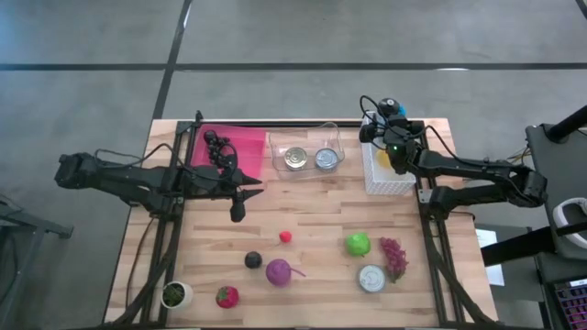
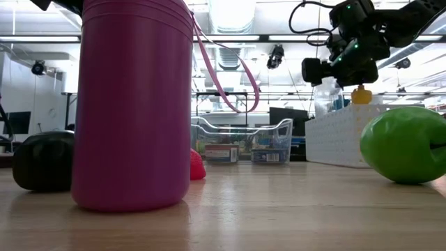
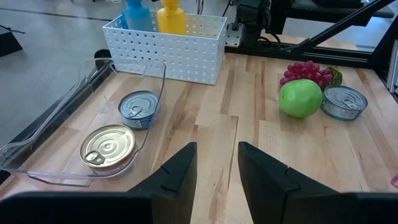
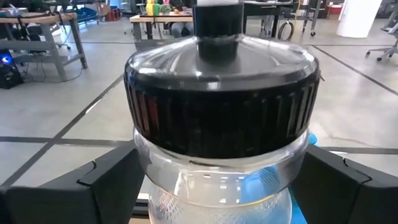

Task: Pick & Place Food Item
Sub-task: Put the black water bottle into the white bin, then put the purple water bottle into the white bin

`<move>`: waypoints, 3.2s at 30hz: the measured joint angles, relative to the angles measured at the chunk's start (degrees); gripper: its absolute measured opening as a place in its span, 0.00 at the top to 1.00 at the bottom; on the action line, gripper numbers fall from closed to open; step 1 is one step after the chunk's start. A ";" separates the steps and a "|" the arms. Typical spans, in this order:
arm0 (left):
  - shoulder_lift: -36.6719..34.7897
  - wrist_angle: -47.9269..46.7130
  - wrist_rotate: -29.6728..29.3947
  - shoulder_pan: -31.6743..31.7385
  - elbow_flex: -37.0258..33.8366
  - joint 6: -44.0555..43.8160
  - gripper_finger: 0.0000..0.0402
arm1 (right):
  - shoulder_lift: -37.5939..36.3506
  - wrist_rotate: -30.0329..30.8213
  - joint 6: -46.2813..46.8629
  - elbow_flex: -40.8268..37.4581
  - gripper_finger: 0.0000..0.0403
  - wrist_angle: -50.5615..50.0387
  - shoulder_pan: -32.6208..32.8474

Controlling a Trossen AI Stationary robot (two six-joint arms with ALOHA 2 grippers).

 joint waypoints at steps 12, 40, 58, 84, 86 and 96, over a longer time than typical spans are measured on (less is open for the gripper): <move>0.00 -0.01 0.00 0.00 0.00 -0.02 0.70 | -0.26 0.47 -2.73 0.03 0.09 -0.06 -0.02; 0.02 -0.02 0.00 0.02 0.00 -0.02 0.70 | -16.14 0.02 -22.41 0.83 0.09 -0.01 18.05; 0.02 0.03 0.00 0.00 0.00 -0.04 0.70 | -17.49 -21.07 -16.17 6.13 0.09 -27.90 35.94; 0.04 2.91 0.83 -11.33 1.53 5.86 0.70 | -15.21 -33.03 -19.09 6.38 0.09 -28.74 36.13; 0.04 4.26 0.79 -14.43 1.56 5.78 0.70 | -15.21 -33.02 -18.56 6.38 0.09 -28.74 36.13; 4.97 2.42 -1.09 -23.97 1.83 -4.79 0.70 | -15.19 -33.03 -17.11 6.38 0.09 -28.83 36.13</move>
